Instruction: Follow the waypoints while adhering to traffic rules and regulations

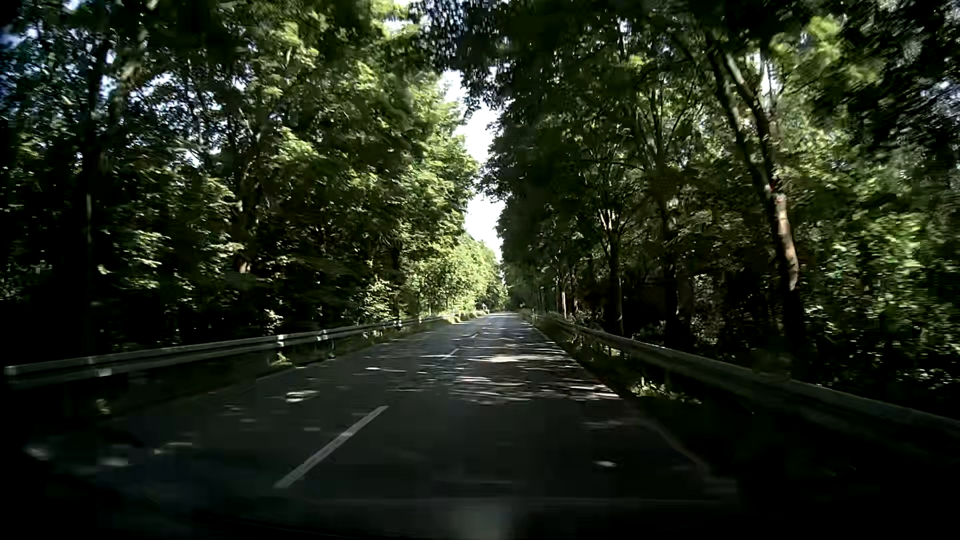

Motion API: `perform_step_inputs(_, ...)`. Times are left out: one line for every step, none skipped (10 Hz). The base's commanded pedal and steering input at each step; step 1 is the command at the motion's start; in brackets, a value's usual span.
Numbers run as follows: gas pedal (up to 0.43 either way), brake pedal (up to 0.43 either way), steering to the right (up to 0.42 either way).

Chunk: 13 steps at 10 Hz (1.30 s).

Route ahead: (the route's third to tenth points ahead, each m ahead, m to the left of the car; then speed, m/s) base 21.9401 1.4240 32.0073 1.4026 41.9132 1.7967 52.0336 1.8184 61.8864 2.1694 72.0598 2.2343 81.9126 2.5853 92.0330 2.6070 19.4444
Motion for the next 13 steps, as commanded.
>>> perform_step_inputs(0.079, 0.037, -0.001)
perform_step_inputs(0.079, 0.030, -0.001)
perform_step_inputs(0.079, 0.030, -0.001)
perform_step_inputs(0.079, 0.030, -0.001)
perform_step_inputs(0.079, 0.030, 0.000)
perform_step_inputs(0.079, 0.030, 0.000)
perform_step_inputs(0.079, 0.030, 0.001)
perform_step_inputs(0.079, 0.030, 0.000)
perform_step_inputs(0.079, 0.030, 0.001)
perform_step_inputs(0.079, 0.030, 0.001)
perform_step_inputs(0.079, 0.030, 0.000)
perform_step_inputs(0.079, 0.030, 0.001)
perform_step_inputs(0.079, 0.030, 0.000)
